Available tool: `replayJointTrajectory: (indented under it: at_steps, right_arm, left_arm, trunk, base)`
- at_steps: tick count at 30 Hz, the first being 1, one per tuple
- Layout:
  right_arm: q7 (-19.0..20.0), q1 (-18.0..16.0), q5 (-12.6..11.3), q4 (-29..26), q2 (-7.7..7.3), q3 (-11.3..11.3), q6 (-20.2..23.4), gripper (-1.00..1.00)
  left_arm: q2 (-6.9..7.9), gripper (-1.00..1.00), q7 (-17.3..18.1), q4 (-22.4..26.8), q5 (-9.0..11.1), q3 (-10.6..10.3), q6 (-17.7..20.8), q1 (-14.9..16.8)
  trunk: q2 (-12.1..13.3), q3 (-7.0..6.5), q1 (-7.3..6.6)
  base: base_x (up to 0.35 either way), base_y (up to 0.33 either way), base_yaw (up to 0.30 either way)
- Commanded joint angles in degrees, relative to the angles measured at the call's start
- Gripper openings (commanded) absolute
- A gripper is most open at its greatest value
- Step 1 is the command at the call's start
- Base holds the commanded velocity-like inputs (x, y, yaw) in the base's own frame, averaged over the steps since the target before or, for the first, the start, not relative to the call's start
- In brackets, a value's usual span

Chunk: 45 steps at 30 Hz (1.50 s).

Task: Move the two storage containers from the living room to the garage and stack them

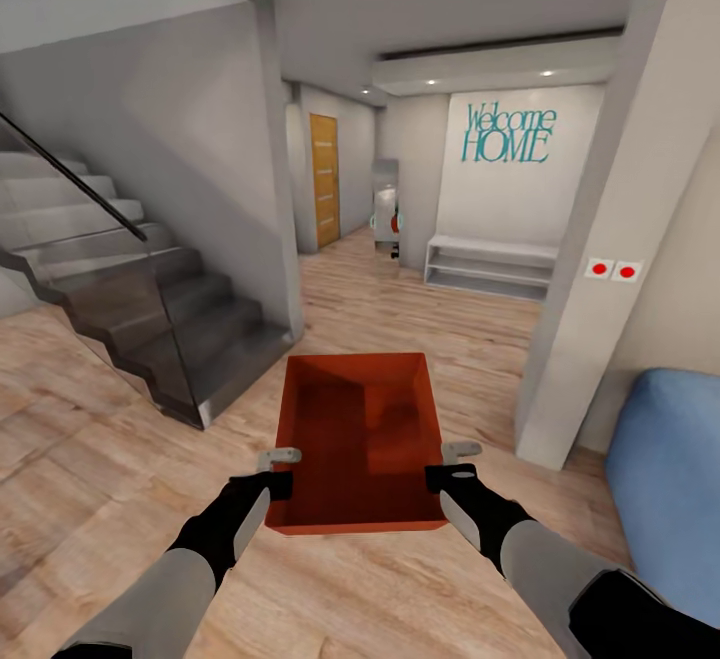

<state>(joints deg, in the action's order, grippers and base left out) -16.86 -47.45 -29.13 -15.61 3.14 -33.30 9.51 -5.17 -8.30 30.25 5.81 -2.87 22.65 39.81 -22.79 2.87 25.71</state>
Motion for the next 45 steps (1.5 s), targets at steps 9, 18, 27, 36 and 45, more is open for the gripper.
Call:
replayJointTrajectory:
  at_steps: [9,18,27,36,45]
  right_arm:
    - [-0.6,0.0,-0.1,0.0,-0.15,-0.8,0.4,-1.00]
    - [-0.6,0.0,-0.2,0.0,-0.12,-0.8,0.4,-1.00]
    - [-0.6,0.0,-0.2,0.0,-0.22,-0.8,0.4,-1.00]
    - [-0.6,0.0,-0.3,0.1,-0.26,-0.8,0.3,-1.00]
    - [-0.6,0.0,-0.3,0.1,-0.24,-0.8,0.3,-1.00]
  left_arm:
    - [-0.01,-1.00,-0.7,0.2,-1.3,0.6,0.4,0.1]
    - [-0.03,-1.00,-0.6,0.2,-1.3,0.5,0.3,0.1]
    - [-0.06,-1.00,-0.6,0.0,-1.3,0.5,0.3,0.1]
    - [-0.01,-1.00,-0.4,-0.1,-1.3,0.5,0.3,0.1]
    - [-0.03,-1.00,-0.4,-0.3,-1.3,0.6,0.3,0.1]
  trunk:
    - [-0.1,0.13,0.07]
    - [-0.1,0.13,0.07]
    - [-0.1,0.13,0.07]
    - [-0.1,0.13,0.07]
    - [-0.1,0.13,0.07]
  base:
    - [0.323,0.000,0.000]
    - [0.323,0.000,0.000]
    - [0.323,0.000,0.000]
    - [0.323,0.000,-0.128]
    - [0.323,0.000,-0.031]
